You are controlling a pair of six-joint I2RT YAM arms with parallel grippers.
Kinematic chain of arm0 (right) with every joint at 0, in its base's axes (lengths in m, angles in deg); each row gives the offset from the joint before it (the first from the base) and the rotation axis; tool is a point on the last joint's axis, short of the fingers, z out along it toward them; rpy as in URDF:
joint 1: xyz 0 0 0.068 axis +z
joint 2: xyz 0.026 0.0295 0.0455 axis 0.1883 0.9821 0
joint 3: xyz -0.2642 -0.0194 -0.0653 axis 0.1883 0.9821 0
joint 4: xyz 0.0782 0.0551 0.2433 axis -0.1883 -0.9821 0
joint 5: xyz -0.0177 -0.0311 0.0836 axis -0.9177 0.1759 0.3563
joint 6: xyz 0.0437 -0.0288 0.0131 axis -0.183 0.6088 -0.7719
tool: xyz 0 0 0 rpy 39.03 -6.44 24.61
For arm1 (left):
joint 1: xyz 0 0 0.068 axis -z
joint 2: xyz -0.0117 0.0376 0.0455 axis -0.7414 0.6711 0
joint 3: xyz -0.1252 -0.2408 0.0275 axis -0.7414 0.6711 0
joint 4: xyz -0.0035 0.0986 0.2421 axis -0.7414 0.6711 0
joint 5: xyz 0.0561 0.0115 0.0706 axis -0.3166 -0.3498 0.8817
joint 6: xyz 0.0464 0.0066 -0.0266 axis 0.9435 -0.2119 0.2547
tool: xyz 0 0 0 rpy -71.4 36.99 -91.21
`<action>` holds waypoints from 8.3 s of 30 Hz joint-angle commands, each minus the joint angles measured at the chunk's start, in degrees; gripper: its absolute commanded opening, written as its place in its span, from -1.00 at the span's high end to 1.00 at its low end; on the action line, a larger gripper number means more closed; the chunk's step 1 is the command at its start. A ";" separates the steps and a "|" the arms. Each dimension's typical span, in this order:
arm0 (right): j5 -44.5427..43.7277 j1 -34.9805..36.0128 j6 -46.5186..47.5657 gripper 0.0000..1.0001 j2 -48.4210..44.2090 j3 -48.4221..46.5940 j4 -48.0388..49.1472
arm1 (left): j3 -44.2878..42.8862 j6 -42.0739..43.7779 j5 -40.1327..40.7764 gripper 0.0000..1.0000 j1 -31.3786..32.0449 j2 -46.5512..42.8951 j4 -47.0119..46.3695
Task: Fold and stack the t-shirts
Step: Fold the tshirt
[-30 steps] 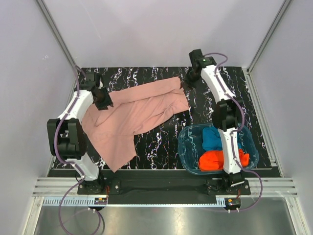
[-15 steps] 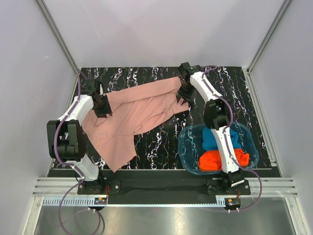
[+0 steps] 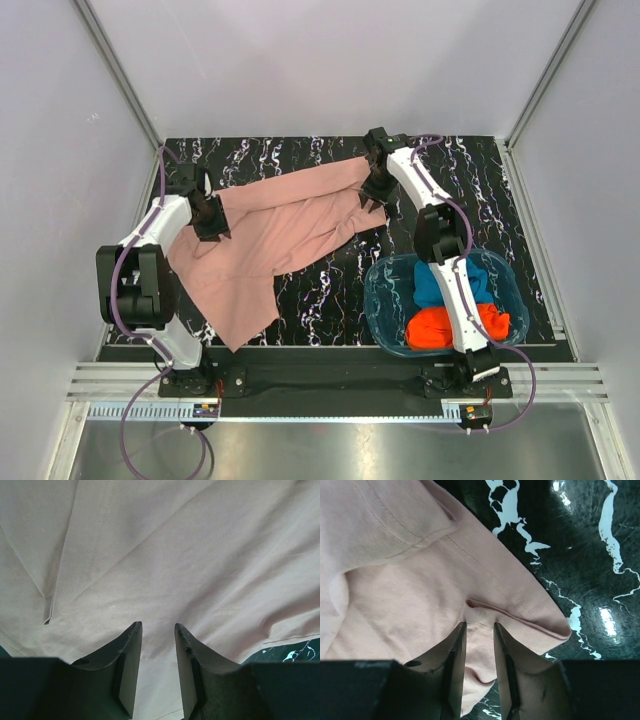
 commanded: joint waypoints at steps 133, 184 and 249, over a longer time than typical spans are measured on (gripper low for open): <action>-0.50 -2.32 21.24 -0.05 -29.75 27.26 9.19 | -15.87 0.62 -18.82 0.21 -8.96 22.55 -17.79; 1.87 -2.41 22.29 -0.07 -27.64 29.45 9.63 | -18.86 2.82 -10.13 0.38 -6.85 25.45 -13.66; 10.65 -9.44 2.89 0.05 -9.19 13.28 29.93 | -10.86 -7.73 -11.10 0.46 -4.47 10.78 -9.00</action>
